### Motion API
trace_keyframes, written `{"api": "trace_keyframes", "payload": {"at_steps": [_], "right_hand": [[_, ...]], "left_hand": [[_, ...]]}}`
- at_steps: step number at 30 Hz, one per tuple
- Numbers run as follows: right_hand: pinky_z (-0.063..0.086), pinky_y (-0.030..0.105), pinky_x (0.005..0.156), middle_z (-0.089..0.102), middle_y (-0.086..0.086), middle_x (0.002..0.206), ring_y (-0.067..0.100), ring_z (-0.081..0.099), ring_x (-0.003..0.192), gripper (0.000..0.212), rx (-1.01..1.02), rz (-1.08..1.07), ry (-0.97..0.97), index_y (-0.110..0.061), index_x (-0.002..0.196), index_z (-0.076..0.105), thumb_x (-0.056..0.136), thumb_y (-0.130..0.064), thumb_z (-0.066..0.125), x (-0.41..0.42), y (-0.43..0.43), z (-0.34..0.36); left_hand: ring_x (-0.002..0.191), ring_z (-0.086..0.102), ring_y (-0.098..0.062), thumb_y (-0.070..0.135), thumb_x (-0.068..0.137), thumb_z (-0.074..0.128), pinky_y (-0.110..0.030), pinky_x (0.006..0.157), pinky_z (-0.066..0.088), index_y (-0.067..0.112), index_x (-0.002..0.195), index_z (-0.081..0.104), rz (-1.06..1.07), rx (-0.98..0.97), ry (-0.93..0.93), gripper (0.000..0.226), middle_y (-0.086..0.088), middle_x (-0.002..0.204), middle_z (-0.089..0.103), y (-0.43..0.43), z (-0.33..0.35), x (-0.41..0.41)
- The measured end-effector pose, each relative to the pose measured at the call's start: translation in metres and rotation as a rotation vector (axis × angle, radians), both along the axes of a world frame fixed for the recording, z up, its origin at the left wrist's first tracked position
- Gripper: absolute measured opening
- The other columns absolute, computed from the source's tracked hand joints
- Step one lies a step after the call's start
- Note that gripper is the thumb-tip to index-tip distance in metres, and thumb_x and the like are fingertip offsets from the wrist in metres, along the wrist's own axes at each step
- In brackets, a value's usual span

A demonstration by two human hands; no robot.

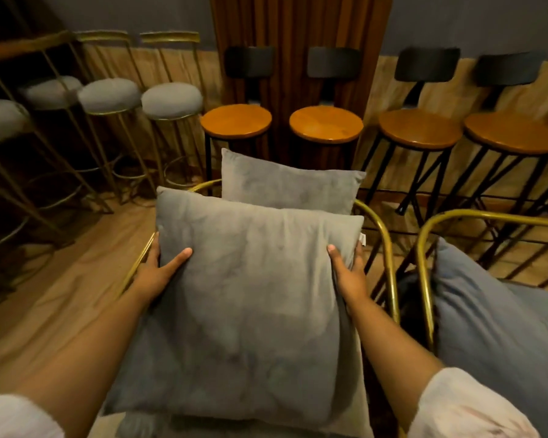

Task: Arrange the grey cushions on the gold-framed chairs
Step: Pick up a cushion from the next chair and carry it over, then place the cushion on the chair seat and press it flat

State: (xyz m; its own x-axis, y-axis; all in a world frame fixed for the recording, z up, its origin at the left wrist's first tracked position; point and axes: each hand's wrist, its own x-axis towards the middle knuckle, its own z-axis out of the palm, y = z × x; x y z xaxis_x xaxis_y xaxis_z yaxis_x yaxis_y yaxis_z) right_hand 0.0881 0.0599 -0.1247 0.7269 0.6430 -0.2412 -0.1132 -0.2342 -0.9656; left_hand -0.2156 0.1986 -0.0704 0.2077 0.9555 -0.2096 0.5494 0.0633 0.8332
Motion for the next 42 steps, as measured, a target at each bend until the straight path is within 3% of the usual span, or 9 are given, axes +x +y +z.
{"api": "trace_keyframes", "payload": {"at_steps": [7,17,21,25,27,32,35,39,42], "right_hand": [[0.014,0.055,0.117,-0.009,0.011,0.161,0.035,-0.002,0.148,0.086,-0.432,0.341,-0.44,-0.061,0.14,-0.001,0.068,-0.085,0.04,-0.044,0.023,-0.069],[0.013,0.058,0.115,-0.02,0.01,0.159,0.04,-0.007,0.146,0.081,-0.584,0.462,-0.54,-0.056,0.142,-0.006,0.078,-0.077,0.039,-0.044,0.023,-0.06],[0.019,0.048,0.116,-0.003,0.011,0.161,0.037,0.006,0.147,0.071,-0.519,0.564,-0.463,-0.044,0.148,0.011,0.088,-0.058,0.046,-0.032,0.0,-0.041],[0.037,0.03,0.103,0.056,0.013,0.136,0.026,0.051,0.127,0.046,-0.377,0.459,-0.425,-0.009,0.131,0.055,0.092,-0.033,0.055,-0.009,-0.046,-0.019],[0.044,0.031,0.096,0.068,0.015,0.118,0.028,0.061,0.113,0.034,-0.314,0.298,-0.402,-0.004,0.116,0.065,0.091,-0.026,0.059,0.015,-0.078,-0.012],[0.045,0.012,0.075,0.071,0.02,0.101,0.029,0.066,0.093,0.021,-0.254,0.021,-0.371,0.0,0.106,0.068,0.09,-0.011,0.058,0.102,-0.17,0.0],[0.05,0.025,0.09,0.07,0.021,0.104,0.024,0.064,0.095,0.021,-0.252,-0.088,-0.357,0.002,0.107,0.067,0.09,-0.008,0.058,0.161,-0.223,-0.005],[0.044,0.006,0.072,0.062,0.012,0.109,0.025,0.058,0.098,0.03,-0.325,-0.19,-0.247,0.001,0.119,0.059,0.092,-0.011,0.055,0.24,-0.289,-0.018],[0.04,0.031,0.095,0.055,0.021,0.131,0.038,0.053,0.117,0.043,-0.464,-0.201,-0.133,-0.004,0.131,0.049,0.093,-0.025,0.053,0.292,-0.324,-0.047]], "left_hand": [[0.147,-0.01,-0.041,0.079,0.067,0.052,-0.06,0.117,0.003,0.052,0.142,-0.016,-0.203,-0.166,0.513,0.105,-0.014,0.16,-0.016,0.008,-0.108,0.016],[0.144,-0.016,-0.046,0.075,0.073,0.049,-0.06,0.118,0.002,0.046,0.143,-0.022,-0.24,-0.239,0.598,0.103,-0.017,0.158,-0.025,0.011,-0.097,0.023],[0.145,-0.004,-0.048,0.073,0.073,0.053,-0.056,0.118,0.008,0.03,0.151,-0.012,-0.224,-0.255,0.603,0.11,-0.024,0.159,-0.011,0.007,-0.072,0.049],[0.14,0.031,-0.04,0.094,0.04,0.046,-0.05,0.115,0.028,0.021,0.147,0.027,-0.379,-0.191,0.499,0.131,-0.018,0.154,0.031,0.009,-0.089,0.109],[0.133,0.044,-0.036,0.081,0.059,0.055,-0.041,0.11,0.036,0.013,0.148,0.026,-0.467,-0.169,0.403,0.115,-0.013,0.148,0.041,-0.03,-0.055,0.156],[0.098,0.055,-0.026,0.031,0.091,0.06,-0.016,0.058,0.05,0.005,0.146,0.028,-0.613,-0.219,0.133,0.068,-0.018,0.129,0.054,-0.144,-0.015,0.282],[0.113,0.058,-0.031,0.057,0.068,0.063,-0.035,0.093,0.047,0.007,0.146,0.028,-0.704,-0.229,0.079,0.1,-0.023,0.13,0.057,-0.2,-0.019,0.348],[0.124,0.05,-0.025,0.037,0.089,0.059,-0.03,0.092,0.042,0.014,0.146,0.03,-0.7,-0.276,0.089,0.068,-0.007,0.136,0.05,-0.265,-0.03,0.419],[0.132,0.045,-0.025,0.046,0.081,0.064,-0.038,0.101,0.044,0.016,0.148,0.028,-0.698,-0.194,0.125,0.082,-0.005,0.145,0.043,-0.29,-0.044,0.459]]}}
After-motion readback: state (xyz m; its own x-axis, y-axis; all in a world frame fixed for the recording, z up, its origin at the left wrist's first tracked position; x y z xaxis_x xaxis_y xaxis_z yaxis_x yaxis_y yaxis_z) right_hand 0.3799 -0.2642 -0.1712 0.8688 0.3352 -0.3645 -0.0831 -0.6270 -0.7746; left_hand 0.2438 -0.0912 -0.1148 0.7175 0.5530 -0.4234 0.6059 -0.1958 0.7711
